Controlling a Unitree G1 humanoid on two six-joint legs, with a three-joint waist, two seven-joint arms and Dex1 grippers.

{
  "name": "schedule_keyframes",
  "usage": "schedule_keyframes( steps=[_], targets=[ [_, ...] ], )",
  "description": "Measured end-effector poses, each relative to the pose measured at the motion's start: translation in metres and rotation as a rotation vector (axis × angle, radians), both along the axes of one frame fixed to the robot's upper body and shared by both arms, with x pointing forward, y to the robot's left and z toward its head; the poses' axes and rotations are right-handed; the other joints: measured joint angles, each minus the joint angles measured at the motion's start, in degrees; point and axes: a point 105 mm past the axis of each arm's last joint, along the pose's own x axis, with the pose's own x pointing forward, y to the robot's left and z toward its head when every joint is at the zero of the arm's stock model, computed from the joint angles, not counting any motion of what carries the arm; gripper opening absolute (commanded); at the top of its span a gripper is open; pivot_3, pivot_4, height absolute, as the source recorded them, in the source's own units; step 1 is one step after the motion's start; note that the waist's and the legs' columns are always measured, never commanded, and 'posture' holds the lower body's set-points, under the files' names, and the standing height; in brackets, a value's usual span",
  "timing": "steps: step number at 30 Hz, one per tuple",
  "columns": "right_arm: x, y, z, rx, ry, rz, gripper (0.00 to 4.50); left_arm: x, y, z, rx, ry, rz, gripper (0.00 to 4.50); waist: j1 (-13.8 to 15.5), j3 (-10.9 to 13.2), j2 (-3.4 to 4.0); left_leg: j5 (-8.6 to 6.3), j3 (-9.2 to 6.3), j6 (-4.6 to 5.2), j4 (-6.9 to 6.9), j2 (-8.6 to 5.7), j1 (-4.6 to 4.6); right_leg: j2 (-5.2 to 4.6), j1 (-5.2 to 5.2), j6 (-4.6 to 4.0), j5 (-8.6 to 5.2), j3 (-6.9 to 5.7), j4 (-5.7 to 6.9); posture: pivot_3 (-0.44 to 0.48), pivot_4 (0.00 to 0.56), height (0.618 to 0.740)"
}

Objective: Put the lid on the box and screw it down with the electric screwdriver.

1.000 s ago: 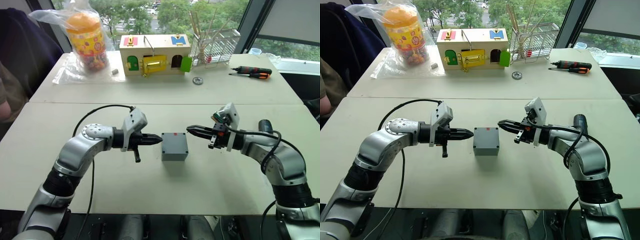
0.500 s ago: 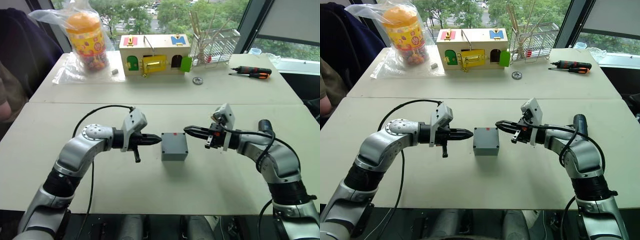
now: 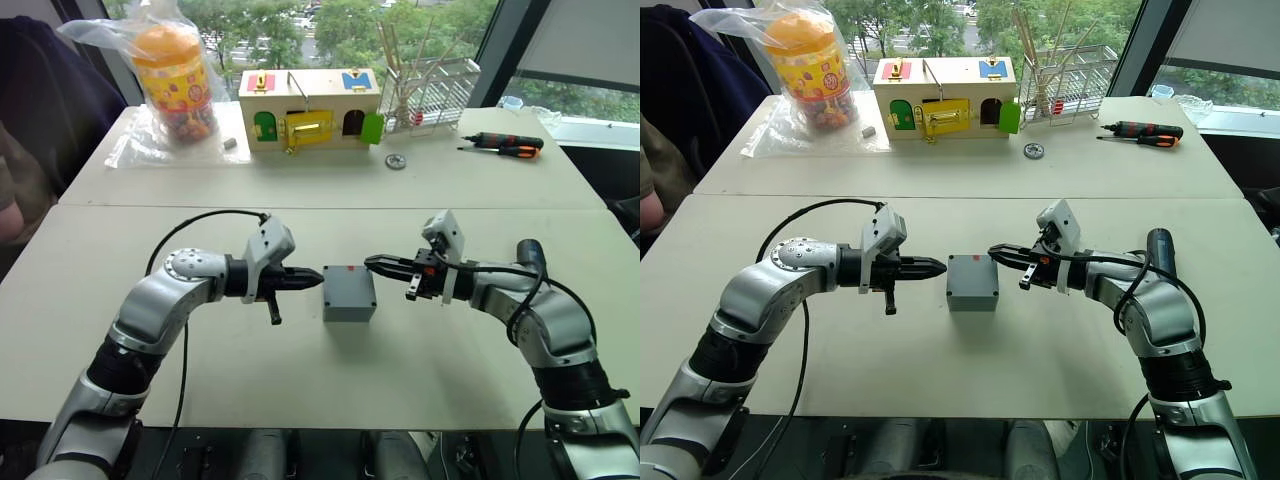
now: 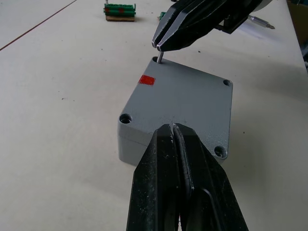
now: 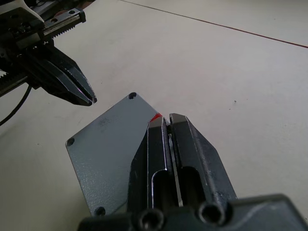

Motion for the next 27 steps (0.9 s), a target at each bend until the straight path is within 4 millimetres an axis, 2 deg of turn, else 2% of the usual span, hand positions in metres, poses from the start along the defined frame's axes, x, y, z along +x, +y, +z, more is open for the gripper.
schedule_keyframes(
  steps=[27],
  targets=[
    [0.0029,-0.0047,-0.0008,-0.011,0.000,-0.001,0.04,-0.0003,-0.0033,-0.0004,-0.003,-0.008,-0.007,0.00,0.0,0.0,0.00,0.00,0.00,0.00,0.00,0.00,0.01,0.00,0.00,0.00,0.00,0.00,0.00,0.000,0.150,0.706]
  ],
)
